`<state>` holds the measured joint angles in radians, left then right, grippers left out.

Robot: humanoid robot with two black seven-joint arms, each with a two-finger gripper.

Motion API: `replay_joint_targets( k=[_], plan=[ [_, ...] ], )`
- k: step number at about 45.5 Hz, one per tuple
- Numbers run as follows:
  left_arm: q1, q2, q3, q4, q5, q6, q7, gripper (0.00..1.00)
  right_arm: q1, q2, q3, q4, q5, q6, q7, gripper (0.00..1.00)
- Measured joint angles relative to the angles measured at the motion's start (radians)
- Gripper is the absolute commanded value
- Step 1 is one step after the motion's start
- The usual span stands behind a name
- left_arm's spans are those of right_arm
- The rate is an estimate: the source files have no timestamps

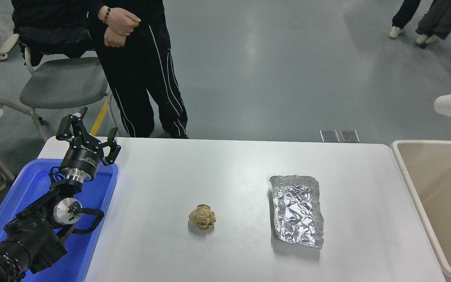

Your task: Dispose of the paper cup in the dustbin

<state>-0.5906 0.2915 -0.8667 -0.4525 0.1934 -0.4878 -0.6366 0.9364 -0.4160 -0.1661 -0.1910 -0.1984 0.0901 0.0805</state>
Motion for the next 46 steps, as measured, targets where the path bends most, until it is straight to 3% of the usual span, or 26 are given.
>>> replay_joint_targets(
  k=[13,41,42,46],
  plan=[
    [0.0,0.0,0.0,0.0,0.0,0.0,0.0,1.0,-0.141,-0.009,-0.008,0.002,-0.058,-0.099,-0.063,0.0],
    [0.0,0.0,0.0,0.0,0.0,0.0,0.0,1.0,-0.267,0.045,-0.015,0.073,-0.111,-0.118,-0.096,0.0],
    [0.0,0.0,0.0,0.0,0.0,0.0,0.0,1.0,-0.268,0.046,-0.015,0.074,-0.111,-0.118,-0.097,0.07],
    [0.0,0.0,0.0,0.0,0.0,0.0,0.0,1.0,-0.273,0.049,-0.014,0.078,-0.109,-0.121,-0.097,0.49]
  ],
)
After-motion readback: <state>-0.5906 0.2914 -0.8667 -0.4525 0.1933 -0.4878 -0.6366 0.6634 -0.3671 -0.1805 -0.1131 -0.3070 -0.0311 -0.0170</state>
